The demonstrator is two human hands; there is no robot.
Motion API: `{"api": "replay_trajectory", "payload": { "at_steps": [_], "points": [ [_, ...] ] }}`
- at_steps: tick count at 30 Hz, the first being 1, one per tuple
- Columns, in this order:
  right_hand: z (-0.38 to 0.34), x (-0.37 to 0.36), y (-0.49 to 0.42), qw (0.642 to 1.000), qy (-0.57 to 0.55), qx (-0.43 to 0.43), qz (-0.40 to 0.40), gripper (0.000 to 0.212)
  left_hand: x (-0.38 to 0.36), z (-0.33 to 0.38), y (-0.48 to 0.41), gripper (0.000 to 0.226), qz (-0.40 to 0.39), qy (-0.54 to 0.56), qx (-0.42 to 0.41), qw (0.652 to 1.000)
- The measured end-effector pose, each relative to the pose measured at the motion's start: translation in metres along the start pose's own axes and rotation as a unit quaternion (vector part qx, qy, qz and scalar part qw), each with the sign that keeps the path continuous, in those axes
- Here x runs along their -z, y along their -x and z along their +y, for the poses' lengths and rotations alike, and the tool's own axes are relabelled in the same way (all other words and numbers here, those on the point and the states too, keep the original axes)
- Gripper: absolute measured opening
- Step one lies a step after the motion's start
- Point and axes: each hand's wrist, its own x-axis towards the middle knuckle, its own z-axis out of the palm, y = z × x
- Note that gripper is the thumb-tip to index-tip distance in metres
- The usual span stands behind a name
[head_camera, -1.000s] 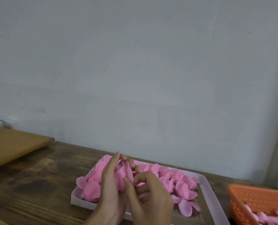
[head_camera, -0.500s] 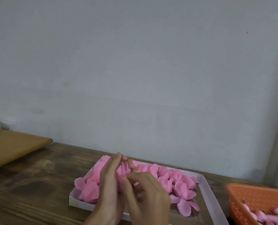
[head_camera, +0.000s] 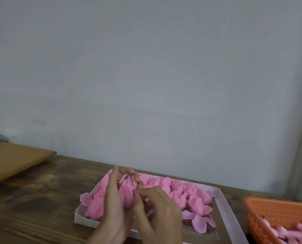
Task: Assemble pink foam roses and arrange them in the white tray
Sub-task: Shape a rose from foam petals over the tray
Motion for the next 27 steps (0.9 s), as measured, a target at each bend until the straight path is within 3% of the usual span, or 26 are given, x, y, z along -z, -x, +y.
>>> {"api": "replay_trajectory", "payload": {
  "at_steps": [3,10,17,23,27],
  "points": [
    [0.003,-0.002,0.002,1.0,-0.002,-0.004,-0.022,0.016,0.0,0.001,-0.002,0.054,0.02,0.014,-0.002,1.0],
    [0.007,-0.001,0.002,0.997,-0.012,-0.039,-0.065,0.006,0.002,0.001,-0.002,0.064,0.012,-0.049,-0.004,0.999],
    [0.003,0.008,-0.002,0.976,-0.102,-0.157,-0.11,0.025,0.006,-0.002,-0.007,0.061,0.007,-0.065,0.031,0.997],
    [0.003,0.009,-0.004,0.972,-0.083,-0.185,-0.117,0.017,0.004,-0.001,-0.008,0.058,0.025,-0.057,0.024,0.998],
    [0.009,0.008,-0.003,0.973,-0.065,-0.199,-0.098,0.028,0.002,0.0,-0.007,0.051,-0.003,-0.048,0.03,0.998]
  ]
}}
